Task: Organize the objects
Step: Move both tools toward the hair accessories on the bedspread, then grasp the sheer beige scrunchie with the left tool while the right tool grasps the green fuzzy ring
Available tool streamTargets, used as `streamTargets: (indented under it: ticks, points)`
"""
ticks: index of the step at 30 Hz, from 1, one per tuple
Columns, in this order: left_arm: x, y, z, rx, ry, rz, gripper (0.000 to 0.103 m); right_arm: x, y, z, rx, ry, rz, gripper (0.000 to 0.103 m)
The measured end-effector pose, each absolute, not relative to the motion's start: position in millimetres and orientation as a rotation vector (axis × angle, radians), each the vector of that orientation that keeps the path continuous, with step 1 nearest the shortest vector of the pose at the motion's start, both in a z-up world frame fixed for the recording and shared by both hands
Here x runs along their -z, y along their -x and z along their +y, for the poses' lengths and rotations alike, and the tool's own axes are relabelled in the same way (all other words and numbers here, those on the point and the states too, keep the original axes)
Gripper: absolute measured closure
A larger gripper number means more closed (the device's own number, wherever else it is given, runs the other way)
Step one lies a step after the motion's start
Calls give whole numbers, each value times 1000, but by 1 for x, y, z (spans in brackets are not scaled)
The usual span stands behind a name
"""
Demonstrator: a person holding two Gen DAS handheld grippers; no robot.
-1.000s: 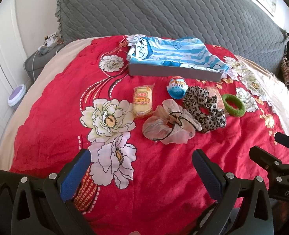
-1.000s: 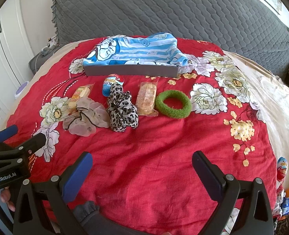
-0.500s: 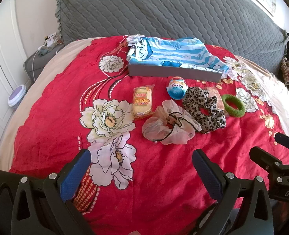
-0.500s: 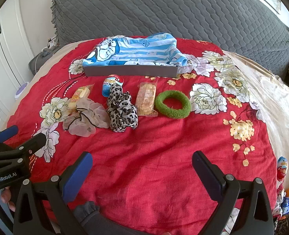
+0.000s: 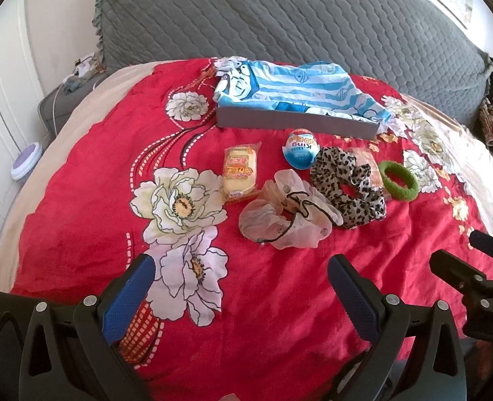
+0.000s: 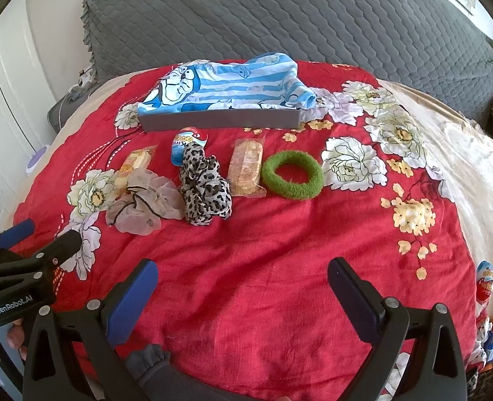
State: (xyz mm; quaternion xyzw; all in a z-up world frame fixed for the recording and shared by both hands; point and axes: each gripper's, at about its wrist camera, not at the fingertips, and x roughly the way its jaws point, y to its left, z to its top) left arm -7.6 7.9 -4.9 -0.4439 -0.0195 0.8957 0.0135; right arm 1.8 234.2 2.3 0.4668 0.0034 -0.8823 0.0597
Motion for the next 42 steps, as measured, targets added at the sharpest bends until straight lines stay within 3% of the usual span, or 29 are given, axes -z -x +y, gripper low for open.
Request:
streamTargets:
  ticks: [42]
  points:
    - [31, 60, 29, -2760, 1436, -97, 0, 11, 42, 249, 2667, -1452, 42, 1]
